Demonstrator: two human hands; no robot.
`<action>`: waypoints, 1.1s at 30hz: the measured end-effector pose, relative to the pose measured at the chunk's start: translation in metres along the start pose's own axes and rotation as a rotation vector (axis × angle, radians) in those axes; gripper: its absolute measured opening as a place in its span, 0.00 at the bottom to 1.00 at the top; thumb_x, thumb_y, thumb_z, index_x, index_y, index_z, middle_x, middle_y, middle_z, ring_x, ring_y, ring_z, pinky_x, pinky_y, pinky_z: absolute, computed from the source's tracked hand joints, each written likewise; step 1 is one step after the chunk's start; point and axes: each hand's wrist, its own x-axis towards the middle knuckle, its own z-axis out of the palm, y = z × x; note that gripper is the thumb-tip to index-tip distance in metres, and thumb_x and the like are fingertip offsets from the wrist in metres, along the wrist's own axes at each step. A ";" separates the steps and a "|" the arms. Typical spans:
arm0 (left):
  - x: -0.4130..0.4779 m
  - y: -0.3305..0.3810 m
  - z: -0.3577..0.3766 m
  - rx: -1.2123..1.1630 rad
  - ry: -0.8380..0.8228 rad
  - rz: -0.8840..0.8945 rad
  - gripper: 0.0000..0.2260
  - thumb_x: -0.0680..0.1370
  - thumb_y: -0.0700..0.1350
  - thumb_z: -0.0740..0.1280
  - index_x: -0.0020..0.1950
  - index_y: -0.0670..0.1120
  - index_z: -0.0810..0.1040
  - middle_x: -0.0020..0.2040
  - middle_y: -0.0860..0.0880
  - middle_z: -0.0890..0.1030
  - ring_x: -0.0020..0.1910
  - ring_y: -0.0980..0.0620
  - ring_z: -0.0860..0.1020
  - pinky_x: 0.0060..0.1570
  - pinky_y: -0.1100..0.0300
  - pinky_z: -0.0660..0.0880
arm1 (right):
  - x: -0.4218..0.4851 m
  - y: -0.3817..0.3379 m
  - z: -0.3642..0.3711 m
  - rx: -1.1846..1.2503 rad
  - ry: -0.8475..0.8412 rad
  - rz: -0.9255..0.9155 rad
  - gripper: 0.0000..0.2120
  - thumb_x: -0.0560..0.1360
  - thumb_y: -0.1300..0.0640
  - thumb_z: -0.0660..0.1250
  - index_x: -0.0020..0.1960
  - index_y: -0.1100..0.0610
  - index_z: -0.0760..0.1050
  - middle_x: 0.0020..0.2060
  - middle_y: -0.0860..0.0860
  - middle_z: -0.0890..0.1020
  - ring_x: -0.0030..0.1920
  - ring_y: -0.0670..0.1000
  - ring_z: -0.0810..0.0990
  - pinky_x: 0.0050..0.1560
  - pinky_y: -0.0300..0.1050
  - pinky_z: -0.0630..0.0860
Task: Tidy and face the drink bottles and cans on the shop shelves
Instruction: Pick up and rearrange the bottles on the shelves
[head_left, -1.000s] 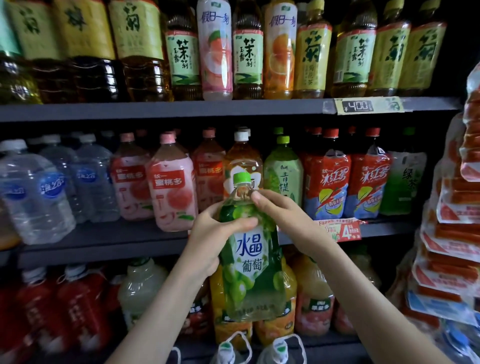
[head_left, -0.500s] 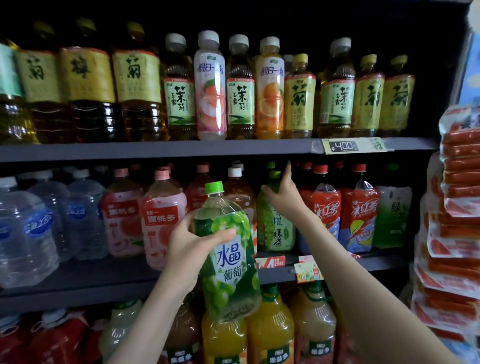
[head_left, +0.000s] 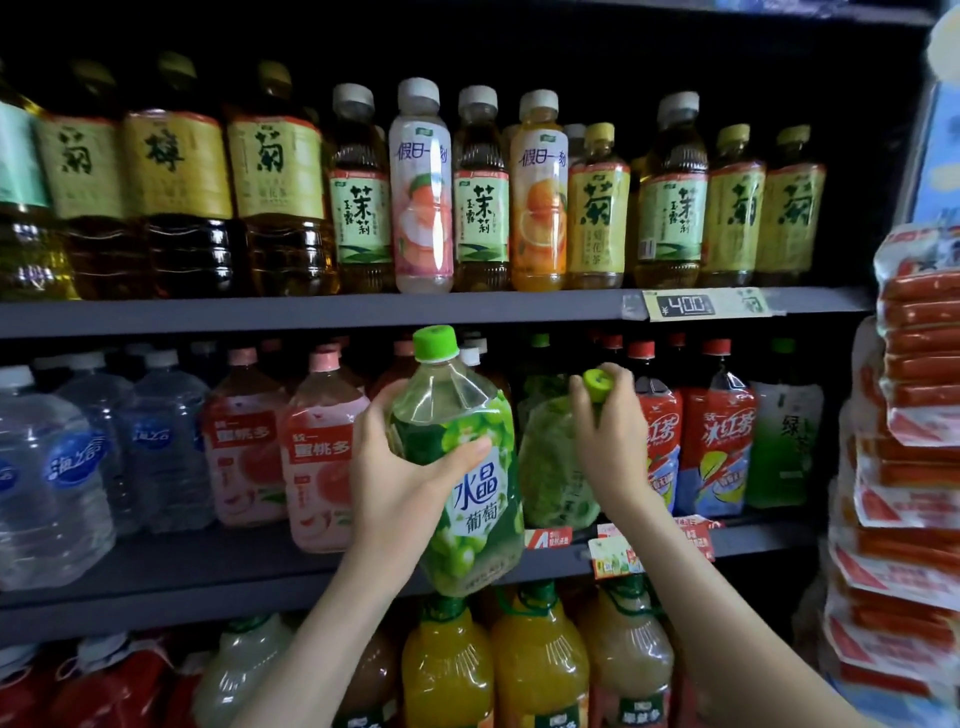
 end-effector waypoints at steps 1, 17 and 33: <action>0.001 0.001 0.003 0.014 -0.005 0.027 0.34 0.59 0.53 0.79 0.62 0.58 0.71 0.58 0.52 0.78 0.58 0.52 0.77 0.55 0.48 0.77 | -0.002 -0.002 -0.012 0.023 0.042 -0.004 0.18 0.79 0.52 0.60 0.63 0.64 0.67 0.48 0.56 0.77 0.46 0.53 0.75 0.43 0.37 0.65; 0.034 -0.024 0.123 0.266 -0.254 0.091 0.37 0.70 0.48 0.75 0.72 0.45 0.59 0.66 0.50 0.64 0.64 0.56 0.65 0.59 0.69 0.61 | -0.011 -0.001 -0.139 -0.043 0.029 0.057 0.09 0.78 0.53 0.63 0.55 0.57 0.72 0.35 0.42 0.75 0.32 0.37 0.73 0.33 0.25 0.68; 0.064 -0.049 0.130 0.600 -0.430 -0.140 0.39 0.79 0.45 0.64 0.76 0.39 0.39 0.77 0.42 0.41 0.76 0.46 0.44 0.72 0.56 0.46 | -0.019 0.012 -0.125 0.053 -0.037 0.080 0.05 0.78 0.55 0.63 0.52 0.54 0.70 0.36 0.42 0.76 0.35 0.30 0.75 0.32 0.24 0.69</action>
